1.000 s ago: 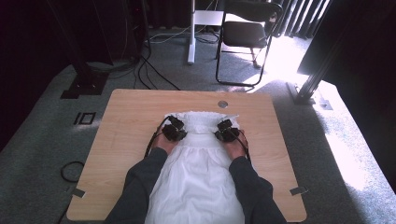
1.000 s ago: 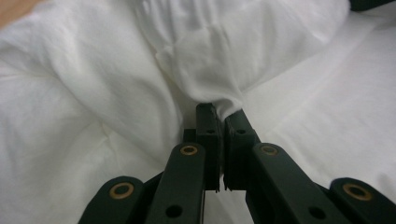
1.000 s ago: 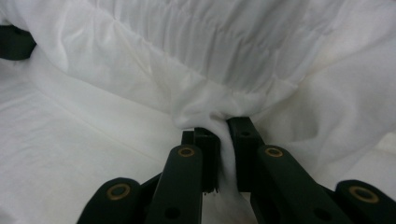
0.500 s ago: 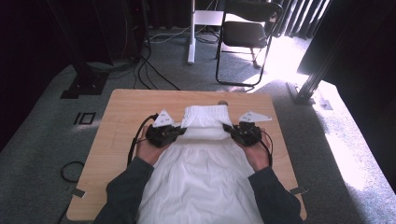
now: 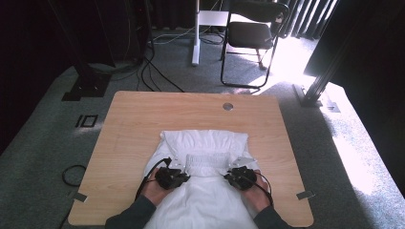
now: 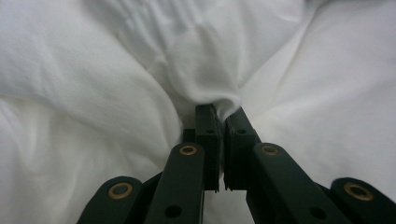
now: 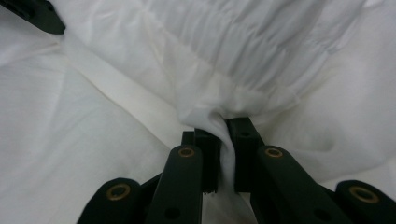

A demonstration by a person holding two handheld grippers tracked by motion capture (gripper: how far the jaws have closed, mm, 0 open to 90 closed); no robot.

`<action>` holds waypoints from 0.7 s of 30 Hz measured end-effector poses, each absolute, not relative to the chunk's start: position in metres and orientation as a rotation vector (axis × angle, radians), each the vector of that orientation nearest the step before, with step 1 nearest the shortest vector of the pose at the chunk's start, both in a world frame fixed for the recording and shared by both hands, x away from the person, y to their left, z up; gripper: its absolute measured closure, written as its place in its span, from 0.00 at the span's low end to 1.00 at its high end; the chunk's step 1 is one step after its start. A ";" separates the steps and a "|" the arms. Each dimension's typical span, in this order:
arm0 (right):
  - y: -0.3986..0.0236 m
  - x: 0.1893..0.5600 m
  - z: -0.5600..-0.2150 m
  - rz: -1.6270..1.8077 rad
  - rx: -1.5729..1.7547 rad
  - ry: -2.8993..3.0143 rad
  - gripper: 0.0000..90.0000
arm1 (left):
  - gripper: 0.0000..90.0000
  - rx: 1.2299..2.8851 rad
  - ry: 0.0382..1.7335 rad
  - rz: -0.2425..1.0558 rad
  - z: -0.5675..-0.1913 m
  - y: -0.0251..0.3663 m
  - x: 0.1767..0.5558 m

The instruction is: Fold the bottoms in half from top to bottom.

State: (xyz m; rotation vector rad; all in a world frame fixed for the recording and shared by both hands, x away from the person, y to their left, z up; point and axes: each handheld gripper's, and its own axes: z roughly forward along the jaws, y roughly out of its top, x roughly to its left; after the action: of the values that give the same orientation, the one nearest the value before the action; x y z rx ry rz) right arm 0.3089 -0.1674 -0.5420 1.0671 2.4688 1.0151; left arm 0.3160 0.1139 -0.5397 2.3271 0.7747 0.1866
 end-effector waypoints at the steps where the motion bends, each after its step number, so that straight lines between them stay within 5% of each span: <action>1: -0.166 0.312 -0.546 1.006 1.074 2.474 0.94 | 0.97 2.328 0.767 0.191 -0.541 0.113 0.318; 21: -0.137 0.410 -0.545 1.024 1.205 2.401 0.93 | 0.96 2.363 0.915 0.397 -0.533 0.117 0.434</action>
State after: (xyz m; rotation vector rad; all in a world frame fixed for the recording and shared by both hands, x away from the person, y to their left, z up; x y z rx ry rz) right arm 0.4101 -0.1372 -0.5450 1.2053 2.4010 1.0242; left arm 0.4343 0.1172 -0.5326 2.3634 0.9149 0.3972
